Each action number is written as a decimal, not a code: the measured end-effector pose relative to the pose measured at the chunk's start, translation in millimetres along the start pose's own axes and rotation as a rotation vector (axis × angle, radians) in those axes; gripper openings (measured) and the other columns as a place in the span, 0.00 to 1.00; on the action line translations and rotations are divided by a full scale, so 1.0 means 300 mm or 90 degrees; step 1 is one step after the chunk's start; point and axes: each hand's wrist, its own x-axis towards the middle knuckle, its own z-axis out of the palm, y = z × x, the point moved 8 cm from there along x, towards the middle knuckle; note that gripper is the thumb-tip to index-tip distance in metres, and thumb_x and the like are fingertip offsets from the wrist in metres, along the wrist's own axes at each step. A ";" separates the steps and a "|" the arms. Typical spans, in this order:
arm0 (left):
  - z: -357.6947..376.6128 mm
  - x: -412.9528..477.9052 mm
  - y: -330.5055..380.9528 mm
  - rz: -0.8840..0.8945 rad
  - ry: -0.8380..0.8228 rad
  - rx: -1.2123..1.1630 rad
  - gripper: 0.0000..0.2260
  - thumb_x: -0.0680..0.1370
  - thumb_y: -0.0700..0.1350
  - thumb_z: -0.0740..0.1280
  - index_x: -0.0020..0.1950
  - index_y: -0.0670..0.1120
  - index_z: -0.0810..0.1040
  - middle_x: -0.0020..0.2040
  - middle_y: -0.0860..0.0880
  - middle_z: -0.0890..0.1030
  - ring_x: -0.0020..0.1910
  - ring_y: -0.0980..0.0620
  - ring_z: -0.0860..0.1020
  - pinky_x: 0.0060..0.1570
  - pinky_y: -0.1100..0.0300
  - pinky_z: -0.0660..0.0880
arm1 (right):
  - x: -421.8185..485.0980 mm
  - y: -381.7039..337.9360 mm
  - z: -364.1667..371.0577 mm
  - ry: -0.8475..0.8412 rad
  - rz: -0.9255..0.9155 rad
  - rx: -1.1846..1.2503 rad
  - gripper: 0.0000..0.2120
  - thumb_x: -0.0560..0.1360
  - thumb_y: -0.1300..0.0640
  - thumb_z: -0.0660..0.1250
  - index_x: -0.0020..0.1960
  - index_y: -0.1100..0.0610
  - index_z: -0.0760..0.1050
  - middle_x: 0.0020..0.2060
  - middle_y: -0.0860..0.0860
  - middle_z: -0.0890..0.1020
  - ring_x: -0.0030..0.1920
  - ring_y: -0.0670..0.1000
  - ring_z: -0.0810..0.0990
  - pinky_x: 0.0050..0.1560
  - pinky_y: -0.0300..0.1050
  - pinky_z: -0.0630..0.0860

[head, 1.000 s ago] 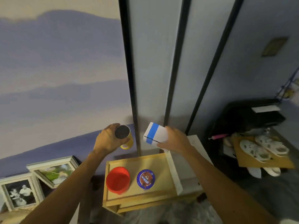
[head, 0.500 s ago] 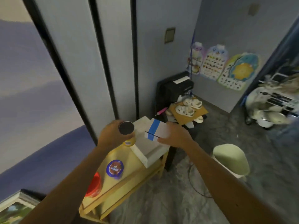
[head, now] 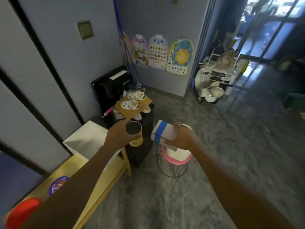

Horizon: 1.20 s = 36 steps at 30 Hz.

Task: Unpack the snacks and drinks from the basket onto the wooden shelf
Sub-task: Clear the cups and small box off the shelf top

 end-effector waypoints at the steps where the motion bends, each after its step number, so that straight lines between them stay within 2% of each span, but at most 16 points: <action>1: 0.051 0.017 0.041 0.006 -0.011 0.002 0.36 0.63 0.76 0.75 0.64 0.57 0.79 0.55 0.59 0.82 0.53 0.57 0.81 0.55 0.49 0.82 | -0.014 0.069 -0.010 -0.006 0.017 0.012 0.46 0.66 0.28 0.77 0.75 0.51 0.69 0.66 0.50 0.80 0.63 0.56 0.80 0.60 0.55 0.79; 6: 0.271 0.070 0.250 0.030 -0.045 -0.007 0.39 0.63 0.74 0.75 0.67 0.53 0.78 0.57 0.55 0.83 0.56 0.53 0.82 0.54 0.49 0.82 | -0.063 0.388 -0.047 -0.007 0.097 0.027 0.51 0.61 0.22 0.72 0.76 0.48 0.68 0.67 0.50 0.80 0.61 0.56 0.82 0.58 0.55 0.82; 10: 0.409 0.120 0.367 0.048 -0.082 -0.012 0.43 0.62 0.74 0.75 0.70 0.51 0.77 0.60 0.53 0.82 0.59 0.51 0.81 0.57 0.47 0.82 | -0.092 0.555 -0.070 0.007 0.156 0.045 0.47 0.65 0.26 0.74 0.77 0.49 0.69 0.68 0.51 0.79 0.63 0.56 0.81 0.57 0.53 0.81; 12: 0.464 0.162 0.403 0.054 -0.097 -0.012 0.42 0.63 0.72 0.78 0.70 0.50 0.77 0.61 0.52 0.82 0.60 0.51 0.81 0.58 0.48 0.81 | -0.083 0.630 -0.069 0.012 0.191 0.055 0.47 0.64 0.26 0.74 0.76 0.47 0.68 0.66 0.50 0.80 0.62 0.55 0.81 0.57 0.53 0.81; 15: 0.546 0.258 0.427 0.060 -0.113 -0.007 0.41 0.62 0.74 0.76 0.68 0.53 0.78 0.60 0.54 0.83 0.58 0.52 0.81 0.57 0.47 0.82 | -0.036 0.722 -0.060 0.013 0.229 0.064 0.48 0.62 0.25 0.73 0.76 0.47 0.68 0.64 0.50 0.81 0.59 0.54 0.82 0.54 0.51 0.81; 18: 0.643 0.374 0.435 0.075 -0.134 -0.014 0.37 0.62 0.72 0.77 0.65 0.54 0.78 0.58 0.55 0.83 0.56 0.52 0.81 0.55 0.47 0.82 | 0.043 0.786 -0.053 0.006 0.248 0.055 0.47 0.66 0.27 0.75 0.77 0.49 0.67 0.64 0.51 0.80 0.60 0.55 0.82 0.49 0.47 0.75; 21: 0.743 0.511 0.427 0.075 -0.146 -0.025 0.37 0.63 0.71 0.78 0.66 0.55 0.78 0.59 0.55 0.82 0.56 0.52 0.82 0.55 0.47 0.82 | 0.161 0.839 -0.033 -0.011 0.261 0.018 0.44 0.67 0.28 0.75 0.75 0.50 0.68 0.61 0.50 0.82 0.56 0.54 0.81 0.46 0.45 0.72; 25: 0.886 0.697 0.371 0.049 -0.184 -0.040 0.37 0.63 0.71 0.79 0.67 0.54 0.78 0.59 0.55 0.82 0.57 0.53 0.81 0.56 0.50 0.82 | 0.345 0.885 0.013 -0.029 0.278 -0.001 0.44 0.67 0.26 0.73 0.74 0.50 0.69 0.60 0.50 0.82 0.55 0.54 0.82 0.44 0.45 0.72; 28: 0.980 0.815 0.323 0.028 -0.214 -0.046 0.35 0.65 0.66 0.82 0.67 0.52 0.78 0.60 0.53 0.82 0.58 0.51 0.81 0.55 0.53 0.79 | 0.493 0.912 0.066 -0.055 0.290 -0.009 0.44 0.68 0.25 0.71 0.74 0.50 0.69 0.63 0.50 0.80 0.57 0.54 0.81 0.44 0.46 0.73; 32: 1.103 0.948 0.229 -0.016 -0.242 -0.039 0.38 0.65 0.64 0.82 0.70 0.51 0.77 0.63 0.51 0.82 0.60 0.49 0.81 0.58 0.51 0.80 | 0.668 0.944 0.162 -0.080 0.285 0.007 0.45 0.69 0.26 0.71 0.75 0.52 0.68 0.65 0.52 0.79 0.61 0.56 0.81 0.52 0.50 0.80; 36: 1.222 0.996 0.151 -0.065 -0.266 -0.057 0.34 0.65 0.58 0.84 0.68 0.52 0.78 0.61 0.53 0.81 0.58 0.50 0.81 0.55 0.54 0.78 | 0.786 0.998 0.303 -0.099 0.294 -0.009 0.47 0.65 0.22 0.66 0.75 0.50 0.69 0.65 0.51 0.81 0.63 0.56 0.80 0.57 0.52 0.77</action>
